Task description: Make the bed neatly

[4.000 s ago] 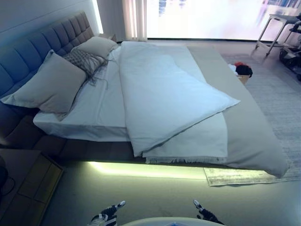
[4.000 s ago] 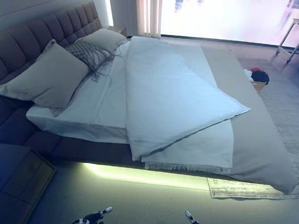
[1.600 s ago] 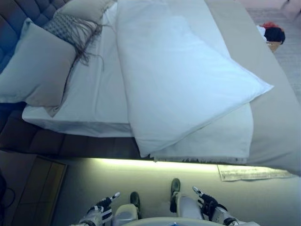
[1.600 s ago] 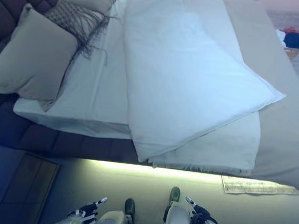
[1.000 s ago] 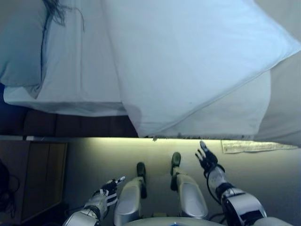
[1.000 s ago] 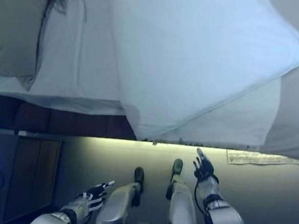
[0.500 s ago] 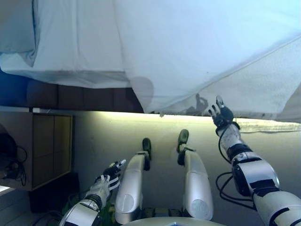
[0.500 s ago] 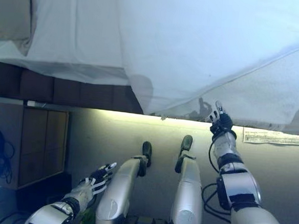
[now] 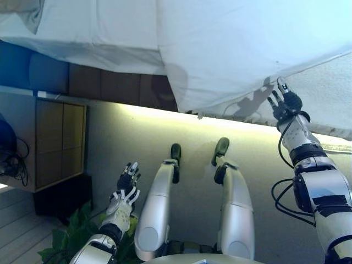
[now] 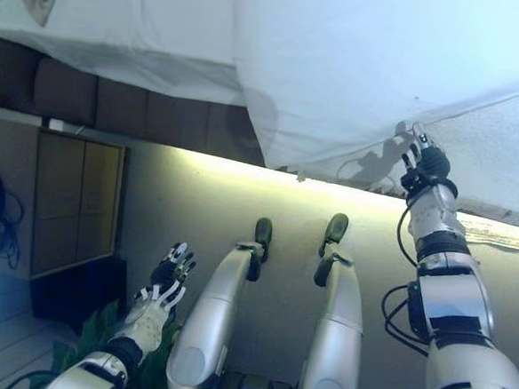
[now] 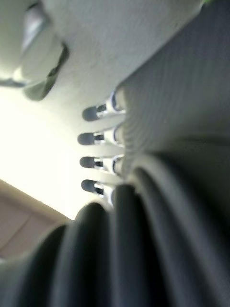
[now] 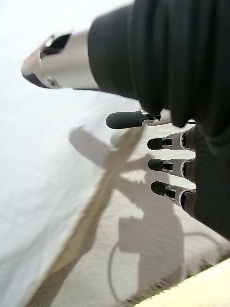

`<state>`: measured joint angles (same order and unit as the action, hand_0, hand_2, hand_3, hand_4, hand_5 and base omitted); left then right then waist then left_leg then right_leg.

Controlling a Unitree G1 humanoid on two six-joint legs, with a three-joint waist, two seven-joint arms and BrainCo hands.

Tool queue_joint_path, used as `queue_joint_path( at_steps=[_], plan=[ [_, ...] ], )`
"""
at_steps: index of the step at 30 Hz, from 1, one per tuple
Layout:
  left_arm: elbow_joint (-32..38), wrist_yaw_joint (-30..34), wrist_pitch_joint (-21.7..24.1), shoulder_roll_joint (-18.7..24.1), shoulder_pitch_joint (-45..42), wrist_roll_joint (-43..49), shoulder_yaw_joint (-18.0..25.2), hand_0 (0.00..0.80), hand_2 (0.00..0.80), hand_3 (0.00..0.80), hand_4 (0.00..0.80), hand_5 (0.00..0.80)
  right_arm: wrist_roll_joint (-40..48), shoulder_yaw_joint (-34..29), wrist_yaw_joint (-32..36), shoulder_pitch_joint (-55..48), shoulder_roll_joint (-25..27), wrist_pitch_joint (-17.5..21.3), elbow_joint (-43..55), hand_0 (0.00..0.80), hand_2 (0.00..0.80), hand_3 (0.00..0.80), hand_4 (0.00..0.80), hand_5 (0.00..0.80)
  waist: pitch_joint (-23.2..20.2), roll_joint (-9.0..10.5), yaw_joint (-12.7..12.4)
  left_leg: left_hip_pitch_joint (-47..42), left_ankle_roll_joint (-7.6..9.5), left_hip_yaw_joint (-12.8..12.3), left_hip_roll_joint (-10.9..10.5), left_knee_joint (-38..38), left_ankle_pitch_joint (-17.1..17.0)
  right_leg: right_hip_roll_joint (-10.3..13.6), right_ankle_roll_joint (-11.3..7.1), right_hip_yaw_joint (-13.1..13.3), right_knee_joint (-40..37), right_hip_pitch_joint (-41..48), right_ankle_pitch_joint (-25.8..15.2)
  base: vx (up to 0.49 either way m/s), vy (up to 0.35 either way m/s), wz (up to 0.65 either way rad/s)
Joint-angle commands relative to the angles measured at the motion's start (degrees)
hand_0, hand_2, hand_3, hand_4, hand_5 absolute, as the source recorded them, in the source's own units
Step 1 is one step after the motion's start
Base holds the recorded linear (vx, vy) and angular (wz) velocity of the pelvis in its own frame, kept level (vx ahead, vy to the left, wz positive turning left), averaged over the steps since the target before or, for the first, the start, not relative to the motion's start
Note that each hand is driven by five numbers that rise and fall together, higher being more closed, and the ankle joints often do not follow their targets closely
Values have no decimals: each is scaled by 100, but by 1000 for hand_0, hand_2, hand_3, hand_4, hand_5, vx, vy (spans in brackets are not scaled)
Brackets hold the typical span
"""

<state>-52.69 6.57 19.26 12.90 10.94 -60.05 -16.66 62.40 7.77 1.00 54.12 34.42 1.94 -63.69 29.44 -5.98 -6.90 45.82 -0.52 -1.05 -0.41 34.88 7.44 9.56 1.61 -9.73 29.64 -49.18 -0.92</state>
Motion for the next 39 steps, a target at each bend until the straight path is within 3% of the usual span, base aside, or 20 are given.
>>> queue_joint_path(
  at_steps=[1, 9, 18, 22, 23, 24, 39],
  plan=[
    [557, 328, 518, 312, -363, -353, 137, 0, 0, 0, 0, 0, -186, 294, 92, 171, 453, -55, 379, 0, 0, 0, 0, 0, 35, -80, -83, 130, 187, -1, -31, -173, -319, 57, -200, 148, 636, 116, 524, 56, 20, 6],
    [1360, 231, 667, 643, -535, -646, 188, 0, 0, 0, 0, 0, -250, 416, 150, 708, 887, -316, 235, 0, 0, 0, 0, 0, 35, -171, -248, 686, 247, 2, -60, 702, -4, 227, -94, 83, 1654, -338, 876, 37, 10, 9],
    [1237, 176, 249, 635, -856, -208, 361, 0, 0, 0, 0, 0, -188, 440, 422, 896, 926, -346, 406, 0, 0, 0, 0, 0, 35, -145, -325, 608, 257, -13, -39, 1238, 316, 285, -35, 38, 2097, -227, 1104, 54, 13, 3],
    [1184, 393, 198, 606, -1014, -142, 372, 0, 0, 0, 0, 0, -257, 372, 568, 701, 913, -105, 663, 0, 0, 0, 0, 0, 35, -142, -293, 458, 249, -61, -4, 1297, 360, 293, -39, 31, 2098, -80, 1099, 40, 43, -5],
    [1192, 435, 174, 597, -1049, -130, 375, 0, 0, 0, 0, 0, -312, 360, 578, 658, 921, -62, 741, 82, 82, 82, 82, 82, 35, -141, -282, 407, 248, -76, 11, 1308, 370, 300, -43, 32, 2096, -31, 1100, 26, 46, -3],
    [1192, 464, 158, 589, -1067, -111, 379, 0, 0, 0, 0, 0, -412, 342, 548, 626, 922, 42, 789, 800, 800, 800, 800, 800, 35, -139, -272, 373, 245, -86, 20, 1326, 378, 302, -45, 34, 2100, 3, 1098, 26, 47, -1],
    [1119, 601, 95, 727, -1133, -187, 329, 0, 0, 0, 0, 0, -392, 249, 817, 485, 1045, 170, 791, 800, 800, 800, 800, 800, 35, -55, -265, -11, 234, -97, 88, 1118, 290, 288, -84, -14, 1799, 440, 981, -11, 1, -3]
  ],
)
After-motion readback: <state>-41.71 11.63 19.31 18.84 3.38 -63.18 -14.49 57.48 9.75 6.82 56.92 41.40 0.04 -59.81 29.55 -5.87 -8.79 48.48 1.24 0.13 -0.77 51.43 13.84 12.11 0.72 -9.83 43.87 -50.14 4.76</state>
